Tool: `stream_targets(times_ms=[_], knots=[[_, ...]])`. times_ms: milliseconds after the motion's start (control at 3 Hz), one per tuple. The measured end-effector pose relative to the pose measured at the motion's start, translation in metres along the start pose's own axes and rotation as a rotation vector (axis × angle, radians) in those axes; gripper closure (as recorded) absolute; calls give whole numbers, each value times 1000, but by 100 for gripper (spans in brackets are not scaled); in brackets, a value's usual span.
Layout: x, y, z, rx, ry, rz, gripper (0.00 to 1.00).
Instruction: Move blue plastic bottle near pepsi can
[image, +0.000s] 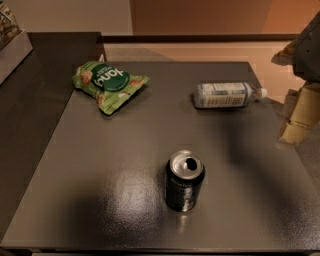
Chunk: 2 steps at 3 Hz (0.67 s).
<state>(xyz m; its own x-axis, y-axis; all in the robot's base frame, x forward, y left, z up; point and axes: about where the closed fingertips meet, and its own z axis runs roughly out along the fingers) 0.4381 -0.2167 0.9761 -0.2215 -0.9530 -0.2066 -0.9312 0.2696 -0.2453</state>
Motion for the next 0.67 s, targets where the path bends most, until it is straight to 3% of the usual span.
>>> stream_targets(times_ms=[667], knots=[[1, -10, 7, -19, -1, 4, 0]])
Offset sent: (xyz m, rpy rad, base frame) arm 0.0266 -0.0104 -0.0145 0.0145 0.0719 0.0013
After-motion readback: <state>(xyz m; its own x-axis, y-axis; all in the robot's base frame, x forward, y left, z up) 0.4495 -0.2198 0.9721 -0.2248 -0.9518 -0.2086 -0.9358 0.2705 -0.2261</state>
